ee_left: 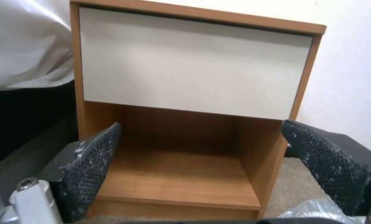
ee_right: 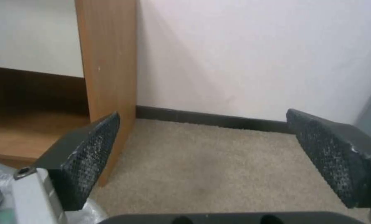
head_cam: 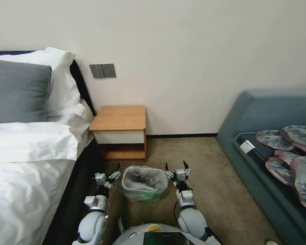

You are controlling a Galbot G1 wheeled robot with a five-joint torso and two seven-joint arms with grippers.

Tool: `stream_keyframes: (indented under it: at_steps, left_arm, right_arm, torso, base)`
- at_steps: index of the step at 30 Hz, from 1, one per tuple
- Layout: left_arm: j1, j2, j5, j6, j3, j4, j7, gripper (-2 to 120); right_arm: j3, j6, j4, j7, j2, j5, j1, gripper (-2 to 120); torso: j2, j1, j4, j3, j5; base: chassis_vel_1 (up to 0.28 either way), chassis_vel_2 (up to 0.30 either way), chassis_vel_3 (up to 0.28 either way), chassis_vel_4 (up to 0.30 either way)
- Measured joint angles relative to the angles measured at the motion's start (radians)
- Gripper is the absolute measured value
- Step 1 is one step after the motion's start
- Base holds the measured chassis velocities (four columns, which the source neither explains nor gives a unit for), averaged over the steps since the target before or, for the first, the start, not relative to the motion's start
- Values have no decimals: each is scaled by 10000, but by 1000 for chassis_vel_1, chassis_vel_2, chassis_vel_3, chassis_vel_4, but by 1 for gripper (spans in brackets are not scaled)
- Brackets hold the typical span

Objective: Pick up the garbage bag from the table and place it over the trash can.

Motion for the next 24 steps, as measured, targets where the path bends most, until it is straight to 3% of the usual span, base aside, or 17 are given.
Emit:
stream_keyframes:
  at_steps: [24]
  left_arm:
    - [5, 5, -15, 58, 6, -26, -4, 99]
  right_arm:
    - [-5, 5, 8, -59, -16, 22, 10, 100]
  torso:
    - [0, 0, 0, 0, 0]
  base:
    - [0, 0, 0, 0]
